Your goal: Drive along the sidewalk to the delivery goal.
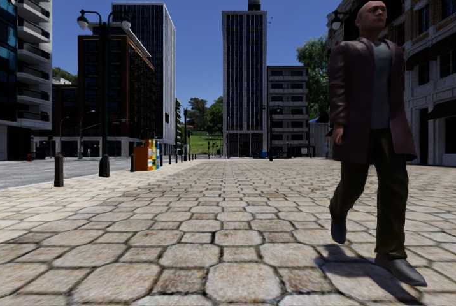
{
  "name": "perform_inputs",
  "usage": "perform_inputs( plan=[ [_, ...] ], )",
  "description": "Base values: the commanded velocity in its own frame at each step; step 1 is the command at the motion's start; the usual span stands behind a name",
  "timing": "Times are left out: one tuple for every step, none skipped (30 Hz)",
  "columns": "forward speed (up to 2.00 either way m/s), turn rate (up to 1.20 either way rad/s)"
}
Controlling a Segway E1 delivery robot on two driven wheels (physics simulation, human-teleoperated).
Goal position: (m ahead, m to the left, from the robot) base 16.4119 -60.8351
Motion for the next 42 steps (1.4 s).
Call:
perform_inputs(
  plan=[
    [2.0, 0.0],
    [2.0, 0.0],
    [2.0, 0.0],
    [2.0, 0.0],
    [2.0, 0.0],
    [2.0, 0.0],
    [2.0, 0.0],
    [2.0, 0.0],
    [2.0, 0.0],
    [2.0, 0.0],
    [2.0, -0.07],
    [2.0, -0.07],
    [2.0, -0.31],
    [1.96, -0.48],
    [1.76, -0.54],
    [1.76, -0.54],
    [1.66, -0.55],
    [1.58, -0.56],
    [1.55, -0.59],
    [1.55, -0.59],
    [1.54, -0.67],
    [1.53, -0.76],
    [1.53, -0.79],
    [1.53, -0.79],
    [1.53, -0.79],
    [1.53, -0.79],
    [1.53, -0.79],
    [1.53, -0.79],
    [1.53, -0.79],
    [1.53, -0.79],
    [1.53, -0.79],
    [1.53, -0.79],
    [1.53, -0.79],
    [1.53, -0.79],
    [1.53, -0.79],
    [1.53, -0.79],
    [1.53, -0.79],
    [1.53, -0.79],
    [1.54, -0.79],
    [1.54, -0.79],
    [1.55, -0.79],
    [1.59, -0.79]
  ],
)
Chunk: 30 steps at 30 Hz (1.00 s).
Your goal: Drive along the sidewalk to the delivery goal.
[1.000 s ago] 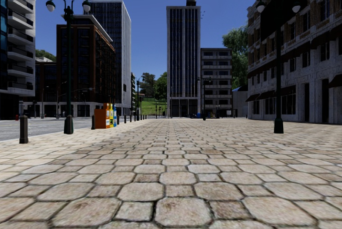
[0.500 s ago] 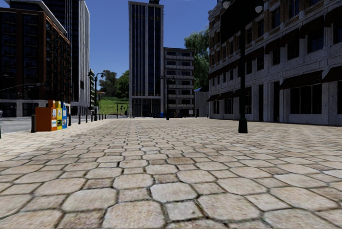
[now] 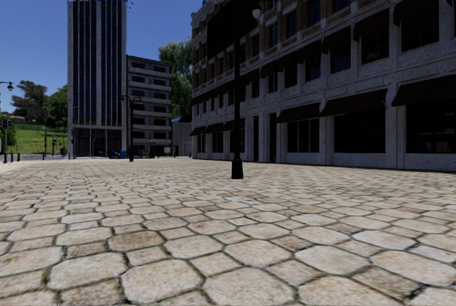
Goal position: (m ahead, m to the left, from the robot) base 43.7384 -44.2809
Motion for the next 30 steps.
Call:
perform_inputs(
  plan=[
    [1.59, -0.79],
    [1.61, -0.79],
    [1.61, -0.79],
    [1.61, -0.79],
    [1.61, -0.79],
    [1.62, -0.79],
    [1.62, -0.79],
    [1.62, -0.79],
    [1.62, -0.79],
    [1.62, -0.79],
    [1.62, -0.79],
    [1.63, -0.79],
    [1.63, -0.79],
    [1.63, -0.79],
    [1.63, -0.79],
    [1.63, -0.79],
    [1.63, -0.79],
    [1.63, -0.79],
    [1.63, -0.79],
    [1.64, -0.79],
    [1.64, -0.79],
    [1.64, -0.79],
    [1.64, -0.79],
    [1.64, -0.79],
    [1.64, -0.79],
    [1.64, -0.8],
    [1.64, -0.8],
    [1.64, -0.8],
    [1.64, -0.8],
    [1.64, -0.8]
  ],
)
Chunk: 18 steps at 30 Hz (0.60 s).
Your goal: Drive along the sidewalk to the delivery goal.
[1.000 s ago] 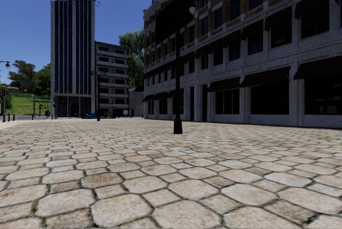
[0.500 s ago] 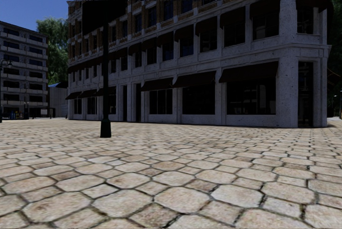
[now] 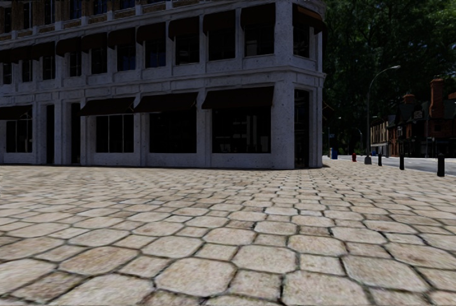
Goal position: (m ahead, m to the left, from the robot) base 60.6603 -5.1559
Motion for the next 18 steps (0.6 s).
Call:
perform_inputs(
  plan=[
    [2.0, -0.8],
    [2.0, -0.8],
    [2.0, -0.8],
    [2.0, -0.8],
    [2.0, -0.8],
    [2.0, -0.8],
    [2.0, -0.8],
    [2.0, -0.78],
    [2.0, -0.73],
    [2.0, -0.73],
    [2.0, -0.7],
    [2.0, -0.69],
    [2.0, -0.66],
    [2.0, -0.66],
    [2.0, -0.63],
    [2.0, -0.58],
    [2.0, -0.55],
    [2.0, -0.55]
  ],
)
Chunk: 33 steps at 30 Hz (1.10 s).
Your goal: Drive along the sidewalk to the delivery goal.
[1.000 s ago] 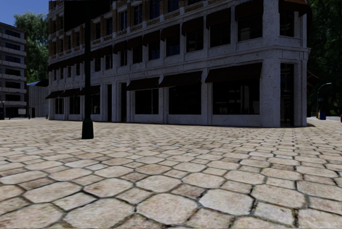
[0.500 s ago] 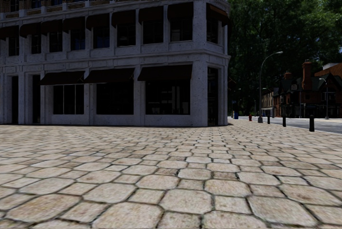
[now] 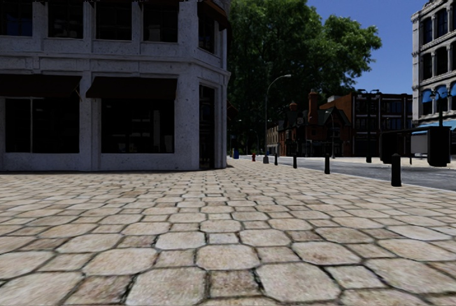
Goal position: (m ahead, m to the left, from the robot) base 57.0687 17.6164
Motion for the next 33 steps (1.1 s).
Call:
perform_inputs(
  plan=[
    [2.0, -0.54],
    [2.0, -0.54],
    [2.0, -0.54],
    [2.0, -0.46],
    [2.0, -0.46],
    [2.0, 0.0],
    [2.0, 0.0],
    [2.0, 0.0],
    [2.0, 0.0],
    [2.0, 0.0],
    [2.0, 0.0],
    [2.0, 0.0],
    [2.0, 0.0],
    [2.0, 0.0],
    [2.0, 0.0],
    [2.0, 0.0],
    [2.0, 0.0],
    [2.0, 0.0],
    [2.0, 0.0],
    [2.0, 0.0],
    [2.0, 0.0],
    [2.0, 0.0],
    [2.0, 0.0],
    [2.0, 0.0],
    [2.0, 0.0],
    [2.0, 0.0],
    [2.0, 0.0],
    [2.0, 0.0],
    [2.0, 0.0],
    [2.0, 0.0],
    [2.0, 0.0],
    [2.0, 0.0],
    [2.0, 0.0]
  ],
)
